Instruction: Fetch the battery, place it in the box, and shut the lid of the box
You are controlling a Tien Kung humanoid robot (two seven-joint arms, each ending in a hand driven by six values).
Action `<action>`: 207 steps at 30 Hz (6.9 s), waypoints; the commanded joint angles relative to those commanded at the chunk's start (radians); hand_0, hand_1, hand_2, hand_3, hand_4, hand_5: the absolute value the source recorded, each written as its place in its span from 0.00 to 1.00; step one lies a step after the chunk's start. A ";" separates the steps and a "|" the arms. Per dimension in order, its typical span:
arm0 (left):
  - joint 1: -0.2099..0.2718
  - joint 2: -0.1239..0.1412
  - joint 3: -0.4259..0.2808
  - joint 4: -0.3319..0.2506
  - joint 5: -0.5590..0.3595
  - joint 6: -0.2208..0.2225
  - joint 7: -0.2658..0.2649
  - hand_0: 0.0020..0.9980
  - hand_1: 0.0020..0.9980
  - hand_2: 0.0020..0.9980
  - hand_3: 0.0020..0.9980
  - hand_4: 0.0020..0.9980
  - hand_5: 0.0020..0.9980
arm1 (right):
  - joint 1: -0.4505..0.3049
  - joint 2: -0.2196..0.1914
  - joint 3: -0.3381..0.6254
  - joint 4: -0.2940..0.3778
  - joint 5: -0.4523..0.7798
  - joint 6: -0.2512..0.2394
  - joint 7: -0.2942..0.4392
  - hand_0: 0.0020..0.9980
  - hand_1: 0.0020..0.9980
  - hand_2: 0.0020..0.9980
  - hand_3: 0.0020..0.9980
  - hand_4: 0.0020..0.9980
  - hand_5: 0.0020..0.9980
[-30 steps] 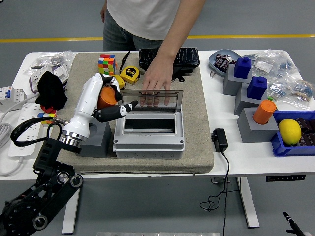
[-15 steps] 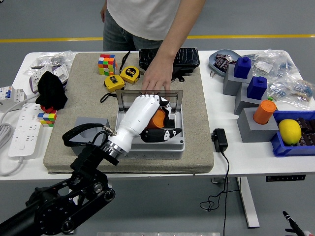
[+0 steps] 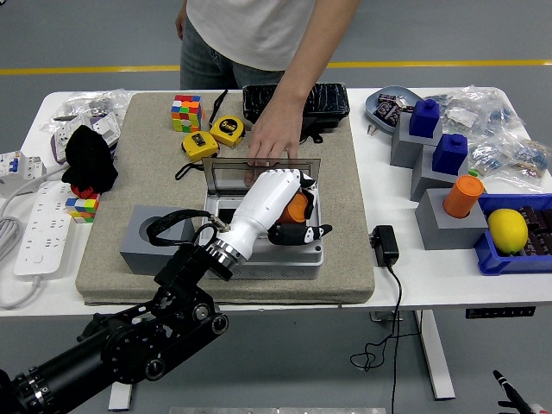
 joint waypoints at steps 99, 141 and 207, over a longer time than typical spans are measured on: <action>0.015 0.025 -0.415 -0.293 0.393 -0.491 0.485 0.96 0.93 0.83 0.77 1.00 1.00 | -0.007 0.002 0.005 0.000 0.018 0.002 -0.002 0.95 0.84 0.76 0.79 1.00 1.00; 0.035 0.048 -0.389 -0.447 0.401 -0.817 0.766 0.23 0.07 0.15 0.18 1.00 1.00 | -0.008 -0.004 -0.008 0.000 0.026 -0.001 -0.004 0.95 0.84 0.76 0.79 1.00 1.00; 0.389 0.023 -0.835 -0.404 -0.572 -0.421 -0.106 0.86 0.95 0.92 0.90 1.00 1.00 | 0.000 0.000 -0.011 0.000 0.021 -0.001 -0.011 0.95 0.84 0.75 0.79 1.00 1.00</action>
